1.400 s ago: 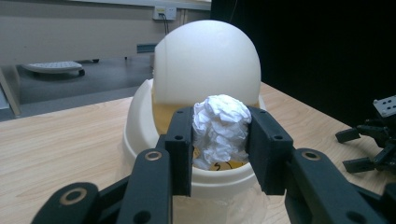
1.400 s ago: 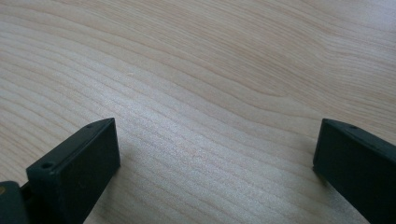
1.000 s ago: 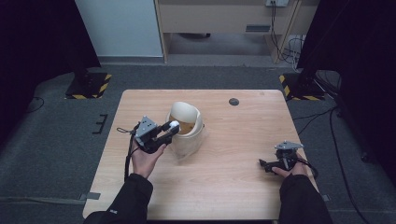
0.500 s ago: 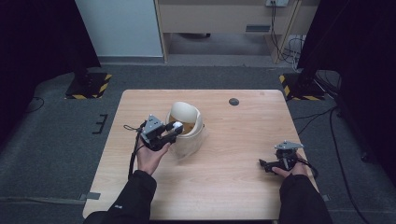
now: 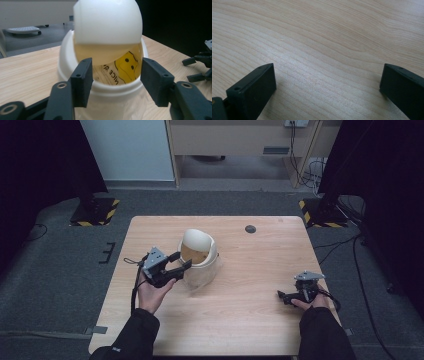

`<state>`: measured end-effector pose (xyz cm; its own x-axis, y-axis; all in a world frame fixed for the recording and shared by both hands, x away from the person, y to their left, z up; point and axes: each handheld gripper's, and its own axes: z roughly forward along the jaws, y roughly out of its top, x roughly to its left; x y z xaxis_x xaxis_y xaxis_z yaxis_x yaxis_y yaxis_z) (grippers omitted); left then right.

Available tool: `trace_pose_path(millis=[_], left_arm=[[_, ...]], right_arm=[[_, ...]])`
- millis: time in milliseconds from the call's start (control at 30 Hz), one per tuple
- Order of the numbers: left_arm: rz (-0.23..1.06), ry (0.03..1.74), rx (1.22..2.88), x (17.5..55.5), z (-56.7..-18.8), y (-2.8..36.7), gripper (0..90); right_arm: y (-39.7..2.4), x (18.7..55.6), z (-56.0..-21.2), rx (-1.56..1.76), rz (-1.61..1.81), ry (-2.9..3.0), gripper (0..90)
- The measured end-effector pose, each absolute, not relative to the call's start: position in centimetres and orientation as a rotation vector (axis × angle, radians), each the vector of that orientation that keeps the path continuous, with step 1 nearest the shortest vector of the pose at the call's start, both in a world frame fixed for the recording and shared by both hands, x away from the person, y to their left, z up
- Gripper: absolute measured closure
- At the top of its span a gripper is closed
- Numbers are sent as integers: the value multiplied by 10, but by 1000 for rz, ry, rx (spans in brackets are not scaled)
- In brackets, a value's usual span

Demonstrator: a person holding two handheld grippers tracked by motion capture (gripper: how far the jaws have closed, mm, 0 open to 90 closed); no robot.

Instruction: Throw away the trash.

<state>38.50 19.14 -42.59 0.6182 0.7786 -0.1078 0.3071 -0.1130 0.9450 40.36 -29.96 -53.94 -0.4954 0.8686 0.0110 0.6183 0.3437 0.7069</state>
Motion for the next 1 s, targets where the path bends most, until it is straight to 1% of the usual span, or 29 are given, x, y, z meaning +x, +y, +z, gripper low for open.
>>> trace_pose_path(millis=[133,333,500,833,1000], left_arm=[[517,932,1694,373,-430,211,379],[516,1007,1717,361,-448,238,331],[522,1069,1759,354,-460,253,268],[496,1210,1873,359,-490,275,154],[464,1293,1951,365,-507,285,131]], right_arm=[[-300,404,-539,1311,938,2245,7],[-300,404,-540,1309,938,2245,7],[-300,404,-540,1309,938,2245,7],[-299,403,-540,1307,938,2246,7],[-299,403,-540,1306,939,2248,7]])
